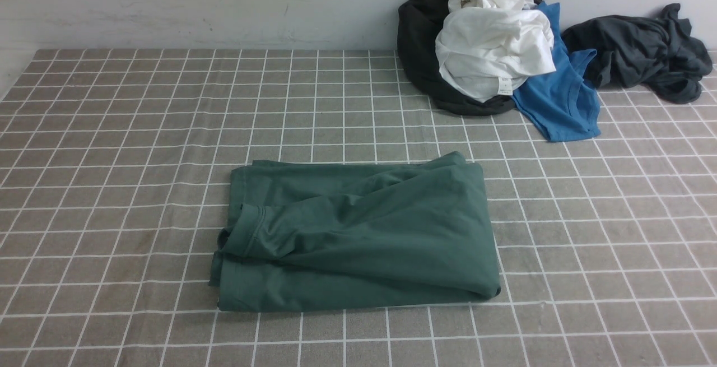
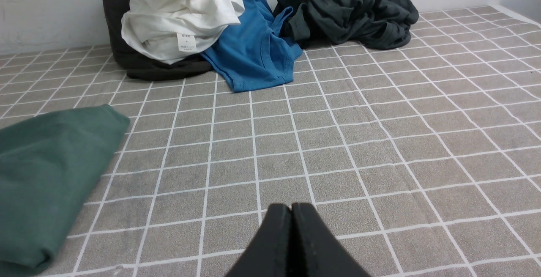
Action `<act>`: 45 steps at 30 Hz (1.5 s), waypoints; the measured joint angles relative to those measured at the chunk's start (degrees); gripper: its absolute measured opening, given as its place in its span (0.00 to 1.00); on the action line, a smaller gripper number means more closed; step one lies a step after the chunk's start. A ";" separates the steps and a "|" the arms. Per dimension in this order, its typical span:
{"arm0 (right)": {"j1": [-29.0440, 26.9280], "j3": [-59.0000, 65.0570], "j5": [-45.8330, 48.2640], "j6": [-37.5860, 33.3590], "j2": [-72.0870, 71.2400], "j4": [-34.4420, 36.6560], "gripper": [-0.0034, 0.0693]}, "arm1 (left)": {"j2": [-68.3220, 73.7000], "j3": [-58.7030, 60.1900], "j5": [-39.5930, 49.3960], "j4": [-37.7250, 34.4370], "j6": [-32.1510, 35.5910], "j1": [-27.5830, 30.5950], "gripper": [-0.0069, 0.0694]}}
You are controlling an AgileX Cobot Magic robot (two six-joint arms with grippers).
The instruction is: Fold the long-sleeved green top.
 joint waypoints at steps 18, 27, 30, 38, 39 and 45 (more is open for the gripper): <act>0.00 0.00 0.00 0.00 0.00 -0.17 0.03 | 0.00 3.44 -0.11 -0.06 0.00 0.00 0.08; 0.00 0.00 0.05 0.17 0.00 -0.17 0.03 | 0.00 5.65 -0.38 0.00 0.00 0.00 0.08; 0.00 0.00 0.05 0.17 0.00 -0.17 0.03 | 0.00 5.65 -0.38 0.00 0.00 0.00 0.08; 0.00 0.00 0.05 0.21 0.00 -0.17 0.03 | 0.00 5.65 -0.44 0.26 -0.30 0.00 0.08; 0.00 0.00 0.05 0.21 0.00 -0.17 0.03 | 0.00 5.65 -0.44 0.46 -0.64 0.20 0.08; 0.00 0.00 0.05 0.21 0.00 -0.17 0.03 | -1.60 4.95 -2.15 -0.97 -0.64 4.83 0.08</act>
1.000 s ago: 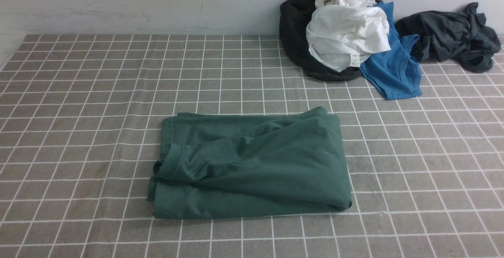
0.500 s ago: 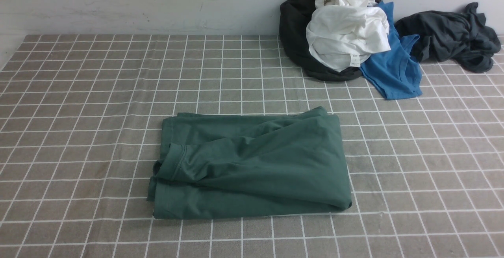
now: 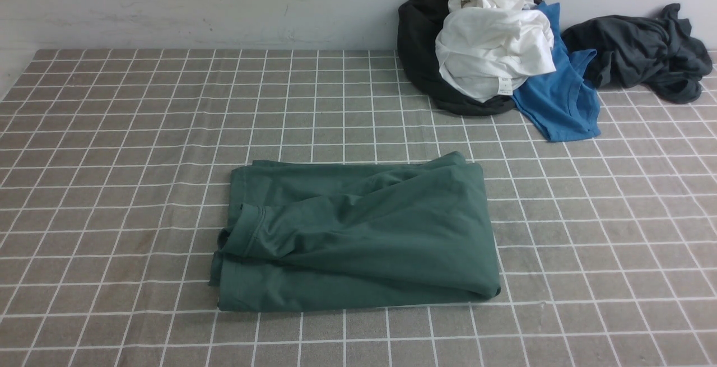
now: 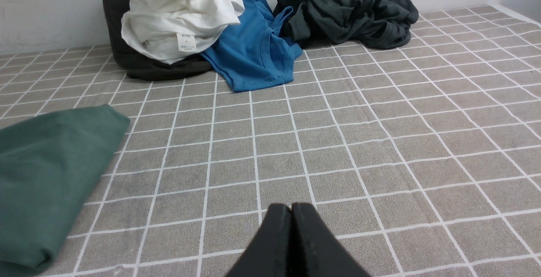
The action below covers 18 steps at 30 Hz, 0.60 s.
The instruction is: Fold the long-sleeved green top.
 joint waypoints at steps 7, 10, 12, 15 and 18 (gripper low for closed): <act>0.00 0.00 0.00 0.00 0.00 0.00 0.03 | -4.04 3.23 -24.32 -0.23 0.97 6.00 0.08; 0.00 0.00 0.00 0.00 0.00 0.00 0.03 | -4.21 8.58 -38.94 1.29 1.07 7.66 0.08; 0.00 0.00 0.00 0.00 0.00 0.00 0.03 | -4.21 12.57 -44.80 3.39 1.07 8.63 0.08; 0.00 0.00 0.00 0.00 0.00 0.00 0.03 | -5.68 18.77 -49.47 5.15 1.07 9.71 0.08; 0.00 0.00 0.06 0.00 0.00 0.00 0.03 | -7.88 25.98 -50.89 4.21 1.07 10.15 0.08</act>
